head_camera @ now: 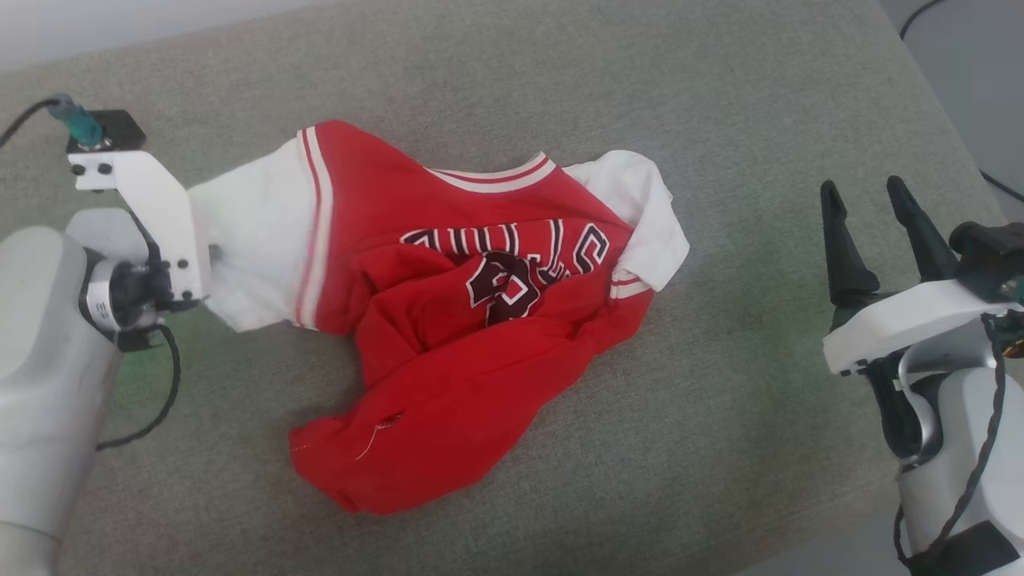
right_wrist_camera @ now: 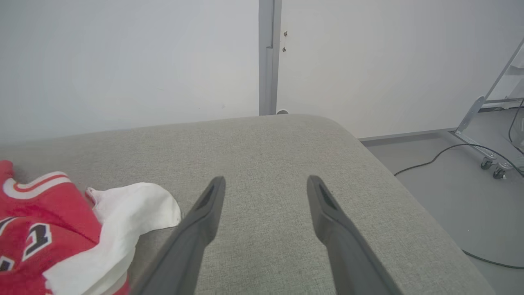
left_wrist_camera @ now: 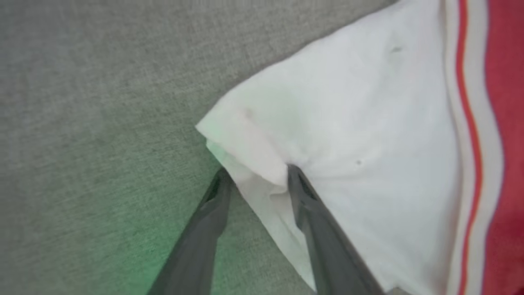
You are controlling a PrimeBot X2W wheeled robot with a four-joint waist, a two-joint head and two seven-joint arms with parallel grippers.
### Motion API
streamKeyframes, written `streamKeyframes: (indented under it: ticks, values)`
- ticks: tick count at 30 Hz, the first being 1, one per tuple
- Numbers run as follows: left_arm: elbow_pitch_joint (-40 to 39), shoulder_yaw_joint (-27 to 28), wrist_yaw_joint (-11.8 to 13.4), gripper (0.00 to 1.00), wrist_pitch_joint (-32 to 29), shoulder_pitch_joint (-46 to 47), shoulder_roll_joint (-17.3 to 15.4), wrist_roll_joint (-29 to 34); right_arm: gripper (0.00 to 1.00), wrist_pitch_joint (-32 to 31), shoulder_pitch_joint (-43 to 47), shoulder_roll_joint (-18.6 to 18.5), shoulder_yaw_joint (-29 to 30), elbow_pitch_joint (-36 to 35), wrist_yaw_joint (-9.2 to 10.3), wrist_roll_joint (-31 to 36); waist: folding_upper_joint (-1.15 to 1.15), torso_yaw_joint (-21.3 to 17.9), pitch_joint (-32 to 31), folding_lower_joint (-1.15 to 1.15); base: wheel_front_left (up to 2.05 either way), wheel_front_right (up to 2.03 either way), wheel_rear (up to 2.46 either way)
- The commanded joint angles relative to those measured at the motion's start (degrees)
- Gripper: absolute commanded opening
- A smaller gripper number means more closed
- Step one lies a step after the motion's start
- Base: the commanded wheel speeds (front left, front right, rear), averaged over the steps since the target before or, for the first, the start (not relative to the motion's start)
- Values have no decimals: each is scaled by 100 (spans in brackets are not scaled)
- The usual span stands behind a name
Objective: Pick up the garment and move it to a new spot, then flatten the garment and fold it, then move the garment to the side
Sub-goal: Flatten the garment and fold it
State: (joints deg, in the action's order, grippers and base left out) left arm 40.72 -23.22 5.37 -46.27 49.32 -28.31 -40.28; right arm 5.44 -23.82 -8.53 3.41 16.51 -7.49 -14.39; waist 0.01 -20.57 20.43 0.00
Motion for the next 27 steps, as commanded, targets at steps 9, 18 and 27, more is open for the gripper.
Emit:
streamKeyframes:
  ticks: [9, 18, 27]
  values:
    - [442, -80, -162, 0, 141, -401, 76, -112, 100, -49, 5, -99, 224, 85, 0, 136, -1, 364, -175, 0, 0, 0, 0]
    - [-343, 170, 14, 0, 361, -1032, -224, -332, 100, -292, 266, -171, 394, -2, -1, 243, -1, 850, -604, 0, 0, 0, 0]
    - [-1415, 433, 451, 0, 194, -2078, -606, -554, 100, -502, 487, -198, 482, -127, 0, 272, -1, 1086, -849, 0, 0, 0, 0]
